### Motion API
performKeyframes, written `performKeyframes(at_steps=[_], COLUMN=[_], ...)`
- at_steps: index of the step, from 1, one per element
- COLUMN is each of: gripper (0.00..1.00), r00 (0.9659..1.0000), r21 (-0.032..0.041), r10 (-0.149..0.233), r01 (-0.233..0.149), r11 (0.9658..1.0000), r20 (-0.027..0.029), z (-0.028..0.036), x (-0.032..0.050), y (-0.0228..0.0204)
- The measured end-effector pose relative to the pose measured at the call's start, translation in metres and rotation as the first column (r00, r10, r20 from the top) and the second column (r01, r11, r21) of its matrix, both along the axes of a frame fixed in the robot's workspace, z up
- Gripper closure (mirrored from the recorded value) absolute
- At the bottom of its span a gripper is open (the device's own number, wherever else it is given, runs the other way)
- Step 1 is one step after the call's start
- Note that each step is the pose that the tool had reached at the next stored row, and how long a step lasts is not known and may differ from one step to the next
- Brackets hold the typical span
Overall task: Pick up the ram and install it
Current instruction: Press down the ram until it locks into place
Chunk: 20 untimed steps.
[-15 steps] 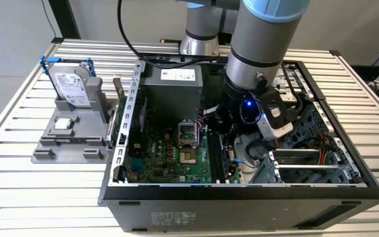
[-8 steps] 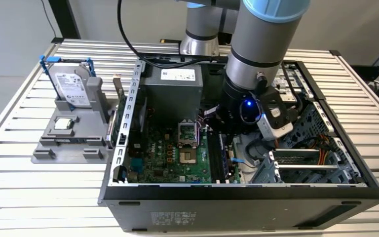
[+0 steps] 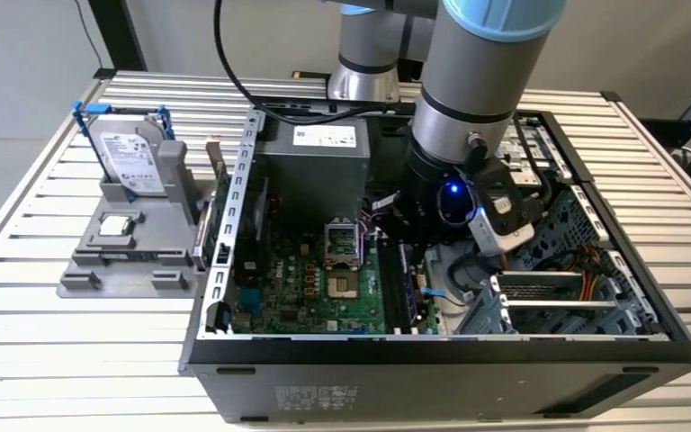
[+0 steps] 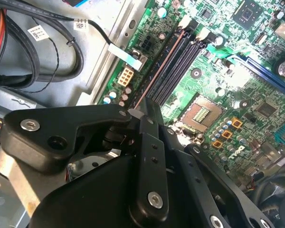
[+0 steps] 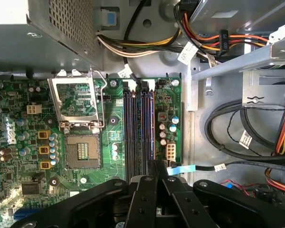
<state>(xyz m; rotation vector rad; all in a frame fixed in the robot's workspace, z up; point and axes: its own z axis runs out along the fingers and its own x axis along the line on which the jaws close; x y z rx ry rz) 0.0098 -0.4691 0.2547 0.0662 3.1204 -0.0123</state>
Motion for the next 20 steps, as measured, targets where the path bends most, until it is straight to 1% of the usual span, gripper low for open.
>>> performKeyframes(at_steps=[4, 8, 12, 14, 16, 18, 20], gripper=[1.0, 1.0, 1.0, 1.0, 1.0, 1.0, 1.0], r00=[1.0, 0.999, 0.9963, 0.9942, 0.9911, 0.9871, 0.9823], r21=[0.0001, 0.0, -0.0005, -0.0014, -0.0023, -0.003, -0.0039], r10=[0.008, 0.044, 0.086, 0.108, 0.133, 0.16, 0.187], r01=[-0.008, -0.044, -0.086, -0.108, -0.133, -0.16, -0.187], r11=[1.0, 0.999, 0.9963, 0.9942, 0.9911, 0.9871, 0.9823], r20=[0.0, 0.0, -0.0001, -0.0002, -0.0003, -0.0003, -0.0005], z=[0.0, 0.0, 0.0, 0.0, 0.0001, 0.0, 0.0], x=[0.0, -0.0001, 0.0, 0.0, 0.0, 0.0, -0.0001], y=[0.0, 0.0, 0.0, 0.0, -0.0001, 0.0, 0.0])
